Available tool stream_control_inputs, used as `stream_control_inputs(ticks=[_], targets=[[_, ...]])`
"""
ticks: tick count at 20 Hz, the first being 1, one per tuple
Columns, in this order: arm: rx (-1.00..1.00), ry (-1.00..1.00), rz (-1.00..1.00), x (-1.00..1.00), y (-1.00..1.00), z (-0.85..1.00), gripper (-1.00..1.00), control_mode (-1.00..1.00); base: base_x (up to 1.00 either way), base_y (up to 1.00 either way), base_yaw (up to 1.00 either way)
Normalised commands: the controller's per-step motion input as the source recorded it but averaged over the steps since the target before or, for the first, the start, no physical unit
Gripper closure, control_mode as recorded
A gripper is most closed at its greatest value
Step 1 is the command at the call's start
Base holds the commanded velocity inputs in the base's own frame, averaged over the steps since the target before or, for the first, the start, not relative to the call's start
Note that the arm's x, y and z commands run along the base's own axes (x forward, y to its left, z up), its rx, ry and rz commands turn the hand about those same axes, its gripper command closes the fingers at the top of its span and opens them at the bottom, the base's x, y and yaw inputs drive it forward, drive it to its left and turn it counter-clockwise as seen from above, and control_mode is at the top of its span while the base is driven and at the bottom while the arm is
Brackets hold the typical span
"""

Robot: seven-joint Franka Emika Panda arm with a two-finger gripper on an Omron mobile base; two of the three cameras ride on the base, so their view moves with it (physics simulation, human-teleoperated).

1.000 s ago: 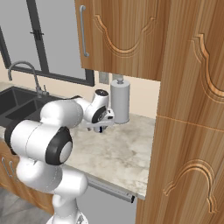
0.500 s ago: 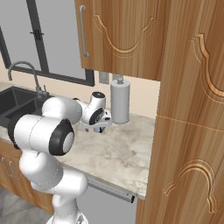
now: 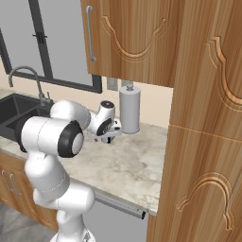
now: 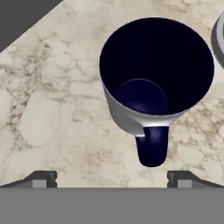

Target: Clear the mugs and bowl far away from the sink.

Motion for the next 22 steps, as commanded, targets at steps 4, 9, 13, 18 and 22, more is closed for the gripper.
stream_control_inputs(ticks=[4, 9, 13, 18, 22], targets=[[0.00, -0.01, 0.00, 0.39, 0.00, -0.19, -1.00, -1.00, 0.00, 0.00, 0.00], [0.00, -0.02, 0.00, 0.36, -0.14, -0.14, -1.00, -1.00, 0.00, 0.00, 0.00], [0.00, -0.02, 0.00, 0.26, -0.27, -0.09, -1.00, -1.00, 0.00, 0.00, 0.00], [0.00, 0.00, 0.00, 0.08, -0.04, -0.02, -1.00, -1.00, 0.00, 0.00, 0.00], [0.00, 0.00, 0.00, 0.00, 0.00, 0.00, -1.00, -1.00, 0.00, 0.00, 0.00]])
